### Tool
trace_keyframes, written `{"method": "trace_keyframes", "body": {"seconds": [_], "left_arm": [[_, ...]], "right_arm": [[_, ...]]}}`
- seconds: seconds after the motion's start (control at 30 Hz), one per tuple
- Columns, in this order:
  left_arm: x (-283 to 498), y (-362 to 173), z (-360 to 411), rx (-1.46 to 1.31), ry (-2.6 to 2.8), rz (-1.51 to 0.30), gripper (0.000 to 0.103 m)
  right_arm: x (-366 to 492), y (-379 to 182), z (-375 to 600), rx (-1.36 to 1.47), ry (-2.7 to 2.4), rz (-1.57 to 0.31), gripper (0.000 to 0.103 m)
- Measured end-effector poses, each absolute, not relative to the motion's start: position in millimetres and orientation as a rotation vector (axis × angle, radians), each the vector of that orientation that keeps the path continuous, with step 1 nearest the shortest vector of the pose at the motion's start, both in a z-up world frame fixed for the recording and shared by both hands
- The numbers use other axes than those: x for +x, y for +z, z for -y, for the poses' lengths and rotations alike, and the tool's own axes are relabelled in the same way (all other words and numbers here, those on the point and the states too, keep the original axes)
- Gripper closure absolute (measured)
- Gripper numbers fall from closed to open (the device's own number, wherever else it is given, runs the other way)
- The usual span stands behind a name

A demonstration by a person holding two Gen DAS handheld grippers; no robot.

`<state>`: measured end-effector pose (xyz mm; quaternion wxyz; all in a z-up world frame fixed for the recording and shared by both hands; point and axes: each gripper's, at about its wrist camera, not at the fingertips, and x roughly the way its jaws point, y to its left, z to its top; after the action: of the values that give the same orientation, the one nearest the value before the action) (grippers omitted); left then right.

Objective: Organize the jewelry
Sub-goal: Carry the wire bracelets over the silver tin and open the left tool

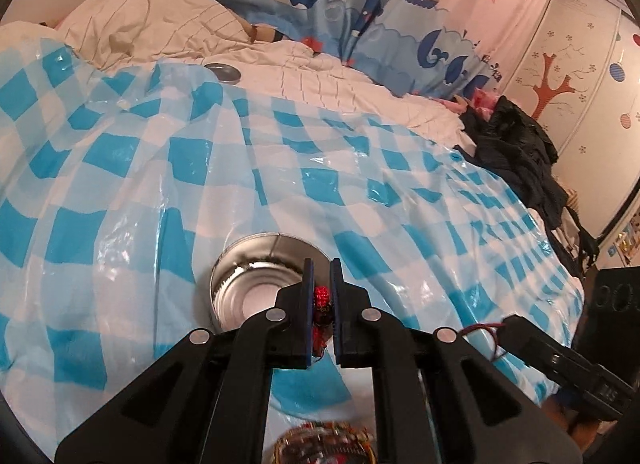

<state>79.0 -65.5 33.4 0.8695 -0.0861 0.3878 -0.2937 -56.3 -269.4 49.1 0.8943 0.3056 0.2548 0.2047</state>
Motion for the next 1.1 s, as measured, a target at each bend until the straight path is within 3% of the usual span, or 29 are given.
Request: {"method": "trace_keyframes", "body": {"seconds": [0.2,0.27,0.33,0.37,0.57,0.67,0.87,1.1], "left_arm": [[112.0,17.0,66.4,-0.181,-0.559,-0.853,0.095],[123.3,10.3,58.8,-0.210,-0.534,-0.889,0.087],[127.0,11.5,47.6,-0.275,-0.518,-0.890,0.057],[126.8,13.7,42.6,-0.300,-0.514,-0.881,0.053],[116.2,37.0,21.2,-0.346,-0.486,-0.821,0.045],[105.8,43.9,13.1,-0.350,-0.472,-0.817,0.043],[72.8,37.5,10.6,-0.240,-0.439,-0.895,0.039],[20.8,-3.4,10.7,-0.196,-0.511,-1.055,0.039]], "right_arm": [[-31.0,54.9,257.7,0.622,0.450,-0.528,0.101],[-22.7,57.0,252.8,0.616,0.457,-0.528,0.101],[-12.8,59.5,246.8,0.611,0.466,-0.526,0.101],[-6.4,60.4,243.5,0.609,0.472,-0.526,0.101],[31.1,48.8,226.4,0.550,0.428,-0.589,0.100],[51.7,25.5,225.0,0.482,0.293,-0.696,0.059],[11.0,25.0,244.0,0.473,0.258,-0.710,0.059],[-56.4,19.3,275.1,0.544,0.212,-0.691,0.051]]}}
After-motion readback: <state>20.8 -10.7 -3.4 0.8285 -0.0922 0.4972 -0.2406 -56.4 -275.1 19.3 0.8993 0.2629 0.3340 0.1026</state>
